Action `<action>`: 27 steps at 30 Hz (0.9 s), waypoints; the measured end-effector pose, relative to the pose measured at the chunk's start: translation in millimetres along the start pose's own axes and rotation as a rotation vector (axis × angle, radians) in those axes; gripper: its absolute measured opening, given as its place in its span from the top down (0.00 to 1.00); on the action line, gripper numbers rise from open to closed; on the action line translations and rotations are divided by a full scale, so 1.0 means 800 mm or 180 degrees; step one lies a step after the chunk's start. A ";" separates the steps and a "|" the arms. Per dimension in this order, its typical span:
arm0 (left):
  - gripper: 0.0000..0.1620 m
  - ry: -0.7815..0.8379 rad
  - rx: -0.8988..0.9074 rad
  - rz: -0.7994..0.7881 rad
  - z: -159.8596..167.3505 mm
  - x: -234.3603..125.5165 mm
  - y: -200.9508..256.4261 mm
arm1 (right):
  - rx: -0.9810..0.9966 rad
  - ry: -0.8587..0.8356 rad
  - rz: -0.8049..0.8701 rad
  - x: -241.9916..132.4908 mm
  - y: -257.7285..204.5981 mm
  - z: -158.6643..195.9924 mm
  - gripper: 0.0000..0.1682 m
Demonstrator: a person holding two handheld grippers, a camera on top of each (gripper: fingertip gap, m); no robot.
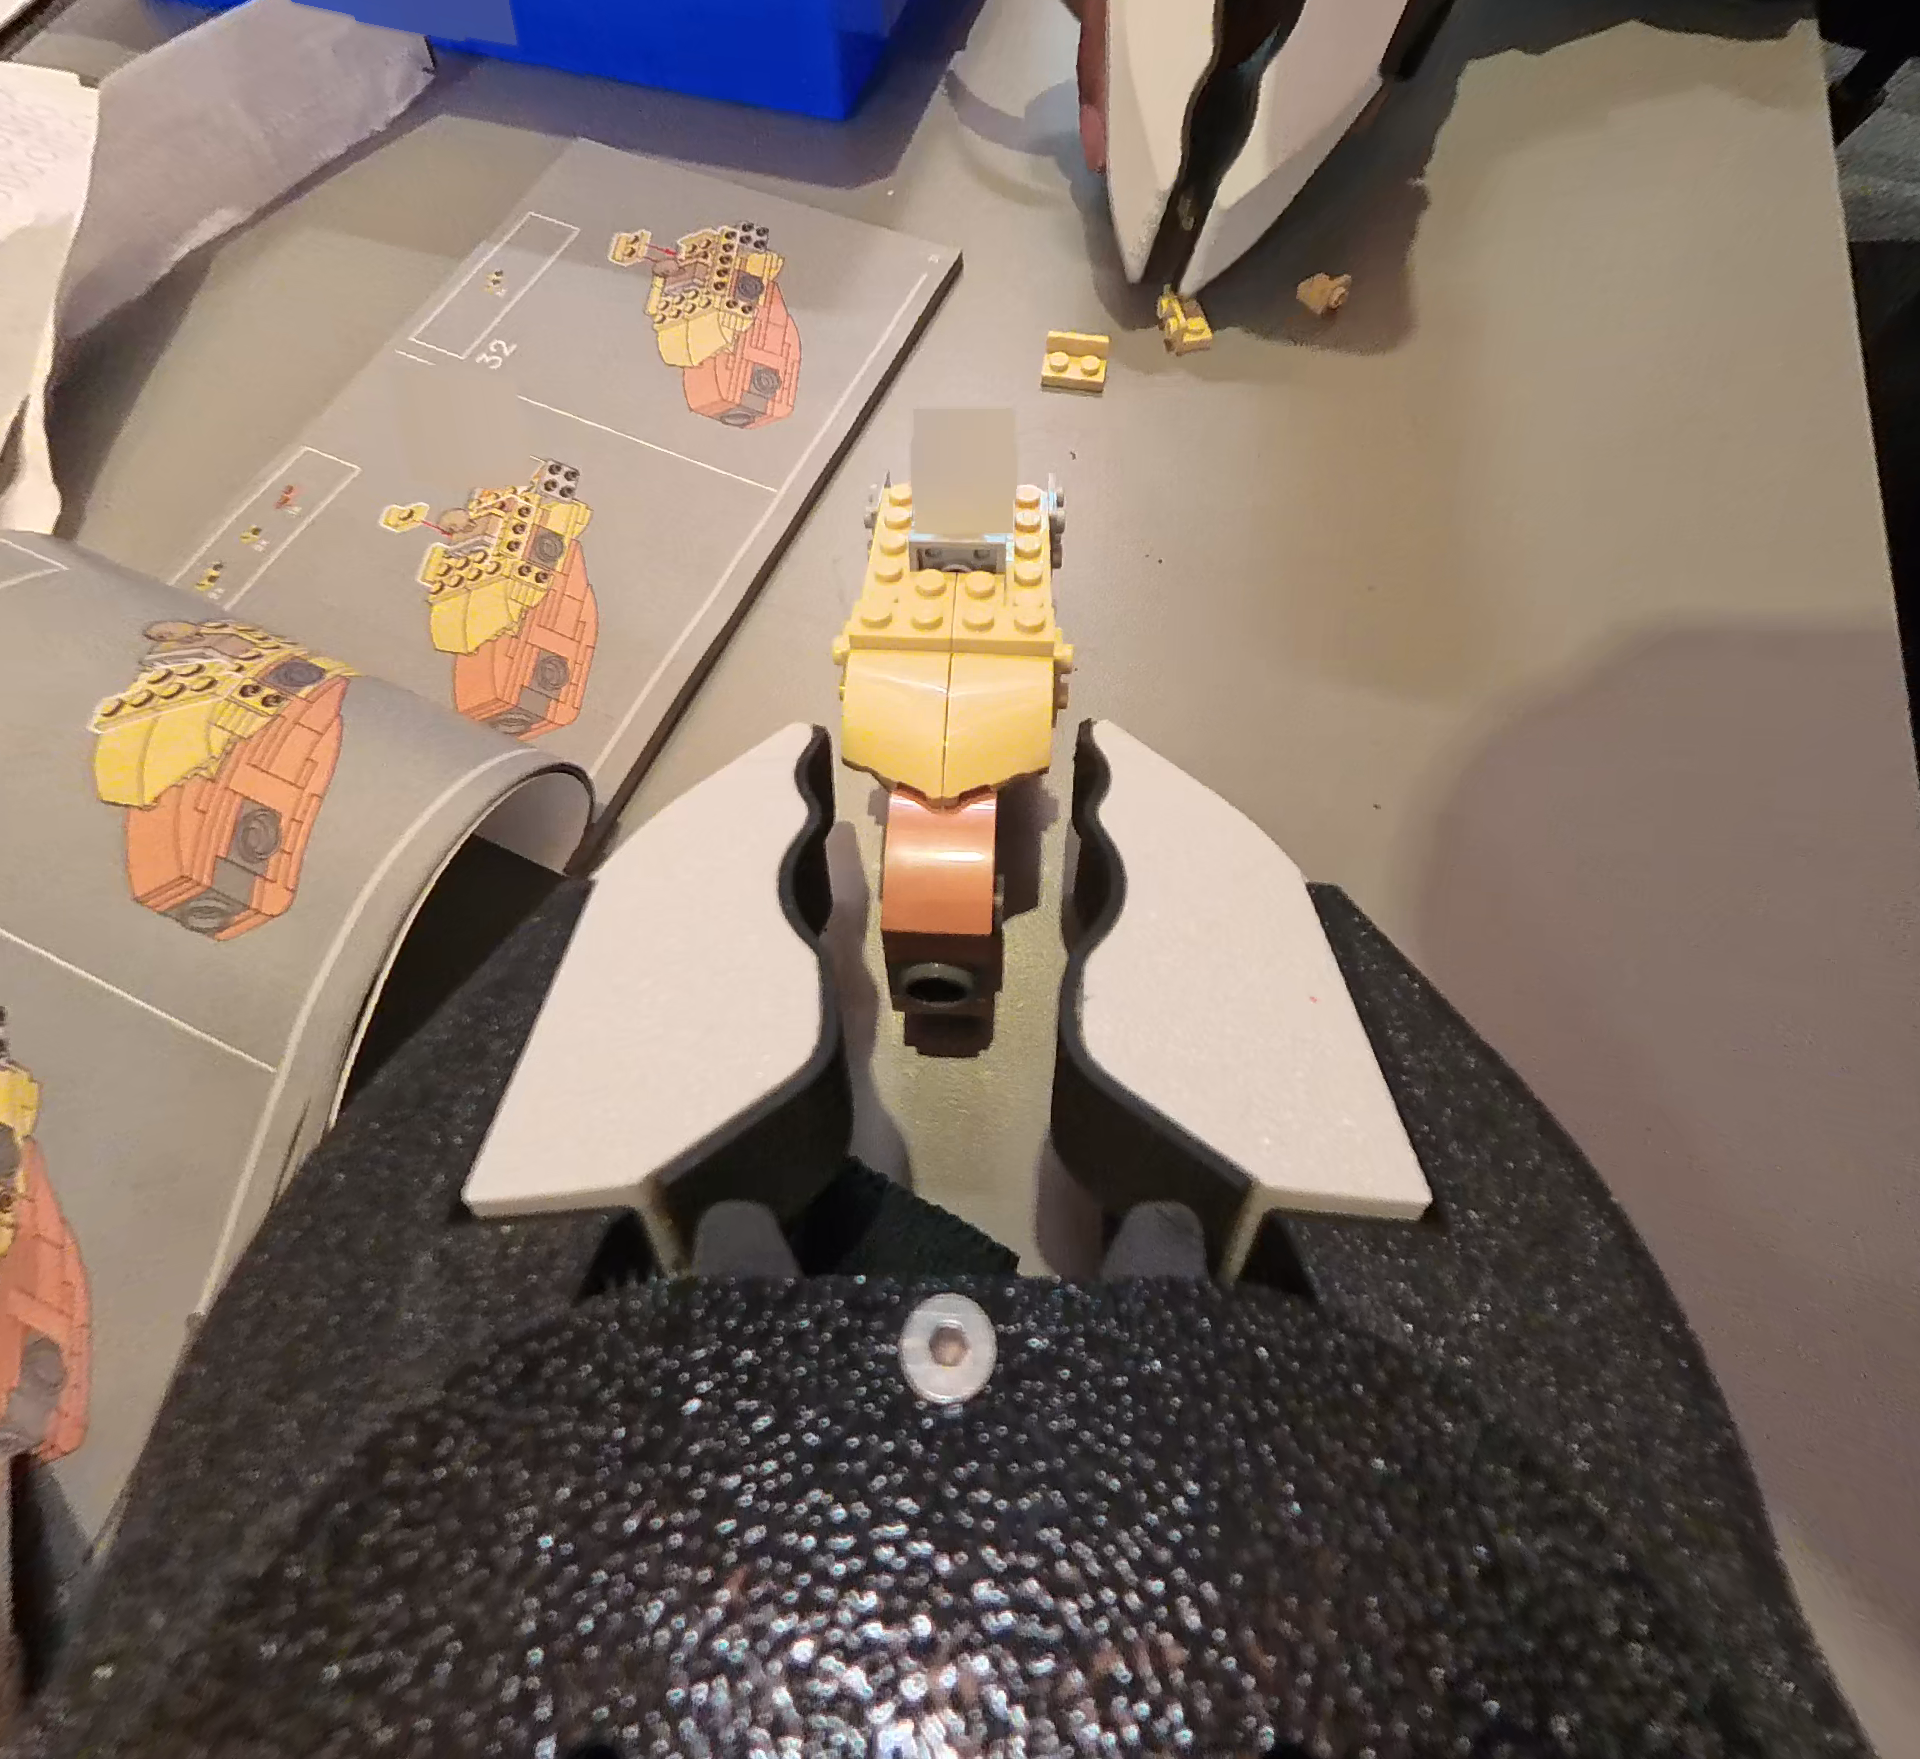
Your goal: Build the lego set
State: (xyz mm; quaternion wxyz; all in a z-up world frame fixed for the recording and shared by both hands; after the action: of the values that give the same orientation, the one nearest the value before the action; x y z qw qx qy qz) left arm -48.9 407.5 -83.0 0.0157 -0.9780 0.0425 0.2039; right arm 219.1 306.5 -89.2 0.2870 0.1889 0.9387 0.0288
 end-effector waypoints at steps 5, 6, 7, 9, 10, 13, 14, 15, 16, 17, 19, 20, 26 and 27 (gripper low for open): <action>0.73 0.0020 0.0014 -0.0017 -0.002 -0.002 0.001 | 0.0037 -0.0021 -0.0018 0.002 0.000 -0.001 1.00; 0.73 0.0024 0.0015 -0.0020 -0.002 -0.003 0.000 | 0.0039 -0.0019 -0.0010 0.002 0.000 -0.001 1.00; 0.73 0.0028 0.0018 -0.0023 -0.002 -0.003 0.001 | 0.0038 -0.0016 -0.0006 0.002 0.000 -0.001 1.00; 0.73 0.0031 0.0021 -0.0028 -0.003 -0.004 0.001 | 0.0045 -0.0006 0.0007 0.002 0.001 0.000 1.00; 0.73 0.0032 0.0023 -0.0029 -0.003 -0.004 0.001 | 0.0067 0.0000 0.0010 0.001 0.002 0.000 0.99; 0.73 0.0035 0.0022 -0.0034 -0.003 -0.004 0.001 | 0.0128 0.0008 -0.0026 0.001 0.002 0.001 0.99; 0.73 0.0034 0.0021 -0.0036 -0.003 -0.004 0.001 | 0.0128 0.0004 -0.0036 0.001 0.002 0.001 1.00; 0.73 0.0032 0.0022 -0.0038 -0.003 -0.004 0.000 | 0.0122 0.0000 -0.0037 0.001 0.001 0.001 1.00; 0.73 0.0033 0.0023 -0.0039 -0.003 -0.004 0.000 | 0.0116 -0.0006 -0.0034 0.001 0.001 0.000 1.00; 0.73 0.0034 0.0024 -0.0039 -0.003 -0.004 0.000 | 0.0112 -0.0010 -0.0032 0.001 0.001 0.000 1.00; 0.73 0.0034 0.0027 -0.0037 -0.003 -0.004 0.001 | 0.0113 -0.0007 -0.0029 0.001 0.001 0.000 1.00; 0.73 0.0034 0.0029 -0.0036 -0.003 -0.004 0.001 | 0.0114 -0.0004 -0.0029 0.001 0.000 0.001 1.00; 0.73 0.0027 0.0014 -0.0054 -0.002 -0.004 -0.001 | 0.0118 0.0020 -0.0027 0.000 0.000 0.001 0.99; 0.73 0.0024 0.0013 -0.0054 -0.002 -0.004 -0.001 | 0.0121 0.0023 -0.0030 0.000 0.000 0.002 0.99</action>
State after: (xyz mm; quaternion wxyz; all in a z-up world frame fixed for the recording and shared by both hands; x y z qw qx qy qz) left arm -51.2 408.1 -80.0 0.0193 -0.9790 0.0347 0.1999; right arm 219.7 306.7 -90.3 0.2801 0.1898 0.9410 0.0104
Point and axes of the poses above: each gripper's, where its closed fingertips meet, x out along the fingers, z out of its underside, y = z × x across the jaws, the point moved 10 cm from there along -x, back along the fingers, and after that the axes turned 12 degrees about y, right-handed, at the moved point
